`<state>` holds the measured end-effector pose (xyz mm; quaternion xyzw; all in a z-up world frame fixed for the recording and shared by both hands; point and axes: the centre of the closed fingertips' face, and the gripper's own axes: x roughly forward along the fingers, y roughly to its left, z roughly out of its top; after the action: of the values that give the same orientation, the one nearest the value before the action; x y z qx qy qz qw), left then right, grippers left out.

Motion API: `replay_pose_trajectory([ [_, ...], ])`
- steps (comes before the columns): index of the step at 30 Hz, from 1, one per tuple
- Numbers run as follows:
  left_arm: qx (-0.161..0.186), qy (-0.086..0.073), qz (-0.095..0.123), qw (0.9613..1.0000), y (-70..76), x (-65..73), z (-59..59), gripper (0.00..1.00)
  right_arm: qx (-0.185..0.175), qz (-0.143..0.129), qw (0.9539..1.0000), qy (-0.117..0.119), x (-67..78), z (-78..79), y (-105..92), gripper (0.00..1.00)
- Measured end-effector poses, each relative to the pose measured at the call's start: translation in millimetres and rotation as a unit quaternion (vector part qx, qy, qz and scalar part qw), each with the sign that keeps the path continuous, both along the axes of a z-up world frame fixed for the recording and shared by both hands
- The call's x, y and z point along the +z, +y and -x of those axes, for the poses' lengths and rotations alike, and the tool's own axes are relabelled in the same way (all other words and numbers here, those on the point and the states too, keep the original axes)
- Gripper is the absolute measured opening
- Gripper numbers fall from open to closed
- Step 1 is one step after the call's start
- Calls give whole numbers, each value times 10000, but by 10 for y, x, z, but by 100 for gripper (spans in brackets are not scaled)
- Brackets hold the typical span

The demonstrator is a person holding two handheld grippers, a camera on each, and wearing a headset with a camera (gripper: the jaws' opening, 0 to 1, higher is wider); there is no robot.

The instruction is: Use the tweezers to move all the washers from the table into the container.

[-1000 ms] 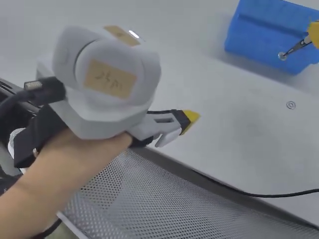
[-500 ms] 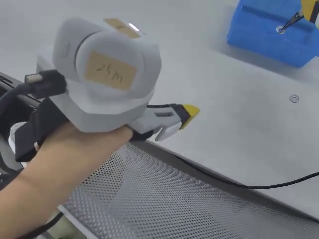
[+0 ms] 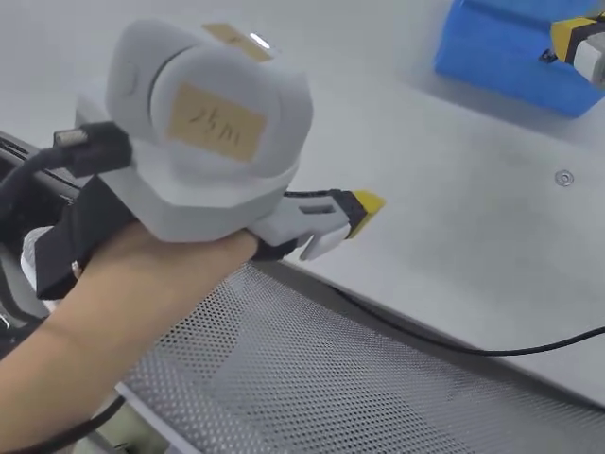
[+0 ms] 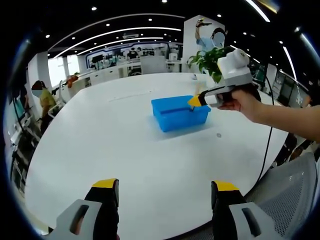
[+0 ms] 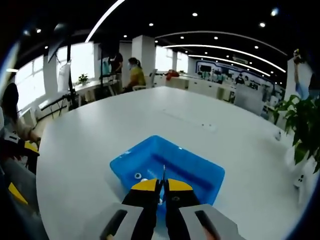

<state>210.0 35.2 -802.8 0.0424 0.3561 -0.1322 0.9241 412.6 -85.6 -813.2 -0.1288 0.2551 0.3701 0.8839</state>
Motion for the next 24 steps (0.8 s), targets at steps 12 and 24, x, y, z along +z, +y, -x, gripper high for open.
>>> replay_pose_trajectory([
  [12,-24,13,-9,10000,-3,4,-17,77,-177,-705,9972,-186,445,68,-115,2],
  [24,-19,-38,3,10000,-23,29,-39,77,-363,-823,9951,-409,730,415,-453,2],
])
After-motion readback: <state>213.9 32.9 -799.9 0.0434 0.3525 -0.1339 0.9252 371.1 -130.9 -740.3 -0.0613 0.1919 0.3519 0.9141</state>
